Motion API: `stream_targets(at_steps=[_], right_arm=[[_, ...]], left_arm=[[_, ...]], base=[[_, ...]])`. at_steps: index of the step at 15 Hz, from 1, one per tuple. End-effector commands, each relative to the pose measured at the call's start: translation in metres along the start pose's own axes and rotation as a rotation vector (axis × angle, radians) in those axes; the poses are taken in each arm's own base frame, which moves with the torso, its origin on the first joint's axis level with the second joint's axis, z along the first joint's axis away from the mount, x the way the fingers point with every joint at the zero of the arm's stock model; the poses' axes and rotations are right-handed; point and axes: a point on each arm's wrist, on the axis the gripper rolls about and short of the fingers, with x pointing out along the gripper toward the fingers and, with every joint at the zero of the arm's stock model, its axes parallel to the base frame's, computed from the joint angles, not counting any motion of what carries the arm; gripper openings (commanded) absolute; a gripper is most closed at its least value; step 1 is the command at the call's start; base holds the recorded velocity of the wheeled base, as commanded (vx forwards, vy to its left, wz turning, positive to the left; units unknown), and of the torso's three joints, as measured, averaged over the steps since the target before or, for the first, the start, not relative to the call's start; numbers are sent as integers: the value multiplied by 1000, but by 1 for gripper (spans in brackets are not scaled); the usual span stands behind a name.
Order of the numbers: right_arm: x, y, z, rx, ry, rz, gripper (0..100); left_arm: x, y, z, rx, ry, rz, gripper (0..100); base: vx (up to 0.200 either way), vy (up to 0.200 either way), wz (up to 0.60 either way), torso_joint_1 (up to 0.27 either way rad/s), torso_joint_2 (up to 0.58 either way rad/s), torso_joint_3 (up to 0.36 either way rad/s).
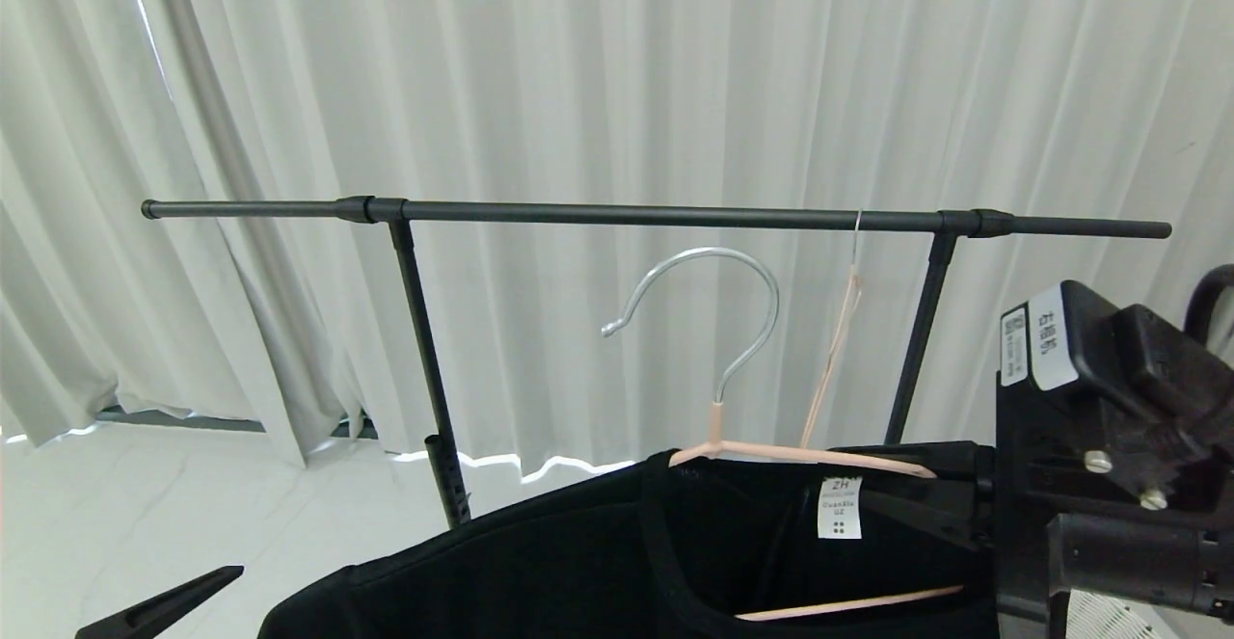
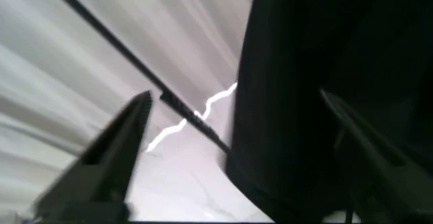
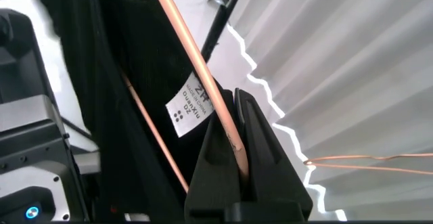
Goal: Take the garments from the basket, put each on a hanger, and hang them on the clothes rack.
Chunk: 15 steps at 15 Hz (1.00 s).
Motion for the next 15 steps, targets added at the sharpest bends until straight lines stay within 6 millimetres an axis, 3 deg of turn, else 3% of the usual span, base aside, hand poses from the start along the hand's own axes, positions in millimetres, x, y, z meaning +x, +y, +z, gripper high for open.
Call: stream_targets(at_steps=[1, 4, 9, 12, 15], right_arm=[[-5, 0, 2, -4, -18, -4, 0], [-7, -2, -3, 4, 2, -28, 0], [-12, -11, -13, 30, 51, -161, 0], [-13, -17, -13, 40, 47, -190, 0], [-12, -19, -12, 47, 33, -201, 0]], left_arm=[[4, 3, -2, -19, 47, 28, 0], [5, 7, -4, -44, 82, 98, 0], [9, 32, -9, -162, 257, 413, 0], [8, 33, -9, -161, 261, 425, 0], [9, 38, 5, -159, 189, 396, 0]], base=[[0, 0, 0, 0, 0, 0], [0, 0, 0, 0, 0, 0], [0, 0, 0, 0, 0, 0], [0, 0, 0, 0, 0, 0], [0, 0, 0, 0, 0, 0]])
